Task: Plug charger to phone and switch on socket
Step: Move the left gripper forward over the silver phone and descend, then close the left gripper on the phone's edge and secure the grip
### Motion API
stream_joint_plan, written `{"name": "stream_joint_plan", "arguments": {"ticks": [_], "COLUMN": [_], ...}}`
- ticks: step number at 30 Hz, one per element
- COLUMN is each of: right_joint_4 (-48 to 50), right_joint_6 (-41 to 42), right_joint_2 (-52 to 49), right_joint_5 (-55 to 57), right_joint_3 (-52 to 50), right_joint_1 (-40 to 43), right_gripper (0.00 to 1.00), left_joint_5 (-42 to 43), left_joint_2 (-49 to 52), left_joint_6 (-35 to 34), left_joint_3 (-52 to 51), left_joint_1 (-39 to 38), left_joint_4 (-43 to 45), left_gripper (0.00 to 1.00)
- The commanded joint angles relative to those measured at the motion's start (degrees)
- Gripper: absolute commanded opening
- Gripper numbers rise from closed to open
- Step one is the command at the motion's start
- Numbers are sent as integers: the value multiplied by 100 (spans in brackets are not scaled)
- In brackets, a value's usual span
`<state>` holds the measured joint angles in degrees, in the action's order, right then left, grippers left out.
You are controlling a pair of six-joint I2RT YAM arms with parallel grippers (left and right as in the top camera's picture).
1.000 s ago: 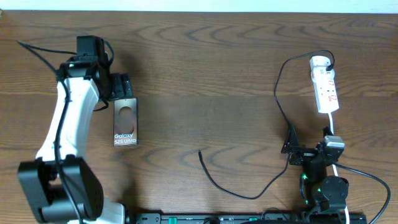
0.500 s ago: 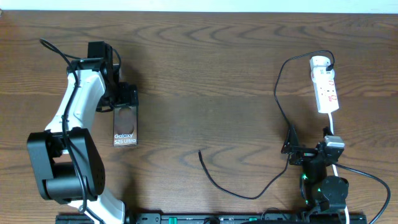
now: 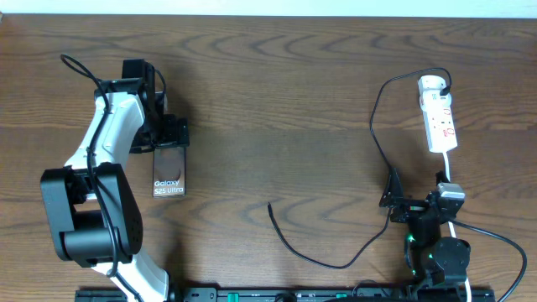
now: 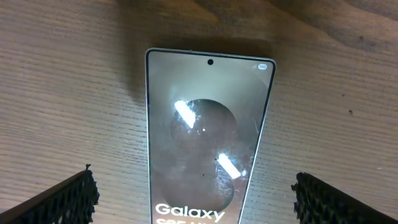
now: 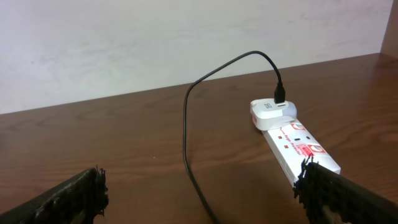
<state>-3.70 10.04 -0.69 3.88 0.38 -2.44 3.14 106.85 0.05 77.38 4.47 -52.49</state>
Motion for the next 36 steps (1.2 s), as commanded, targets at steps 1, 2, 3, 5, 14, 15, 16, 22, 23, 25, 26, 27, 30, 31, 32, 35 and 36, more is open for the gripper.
{"name": "stream_joint_plan", "arguments": {"ticks": [1,2,3,5,14,15,16,22,23,25,26,27,30,31,32,35,36], "right_joint_4": [-24,-24,-24,-24,-24,-24,-24,-24,-24,-24,-24,-24,-24,-24,-24,-24,-24], "right_joint_6": [-46,-46,-46,-46,-44,-46,-46,-46,-44,-46,-46,-44,-44,-44,-44,-46,-44], "right_joint_2": [28,28,28,28,28,28,28,28,28,28,28,28,28,28,28,28,28], "right_joint_5": [7,7,7,7,7,7,7,7,7,7,7,7,7,7,7,7,7], "right_joint_3": [-7,-7,-7,-7,-7,-7,-7,-7,-7,-7,-7,-7,-7,-7,-7,-7,-7], "right_joint_1": [-17,-17,-17,-17,-17,-17,-17,-17,-17,-17,-17,-17,-17,-17,-17,-17,-17], "right_gripper": [99,99,99,99,99,99,99,99,99,99,99,99,99,99,99,99,99], "left_joint_5": [76,76,76,85,166,184,184,184,184,186,186,186,227,227,225,225,225], "left_joint_2": [74,74,74,74,74,74,74,76,74,74,76,76,76,76,76,76,76], "left_joint_6": [63,63,66,107,269,297,295,295,295,293,293,293,293,293,295,295,293], "left_joint_3": [7,7,7,-11,-111,-133,-142,-153,-160,-219,-269,-326,-470,-479,-479,-481,-492], "left_joint_1": [26,26,26,22,22,22,22,22,22,22,22,22,22,22,22,22,17], "left_joint_4": [-127,-151,-195,-249,-273,-271,-269,-251,-229,-131,-76,-22,76,98,114,181,238], "left_gripper": [98,98,98,98,98,98,98,98,98,98,98,98,98,98,98,98,98]}}
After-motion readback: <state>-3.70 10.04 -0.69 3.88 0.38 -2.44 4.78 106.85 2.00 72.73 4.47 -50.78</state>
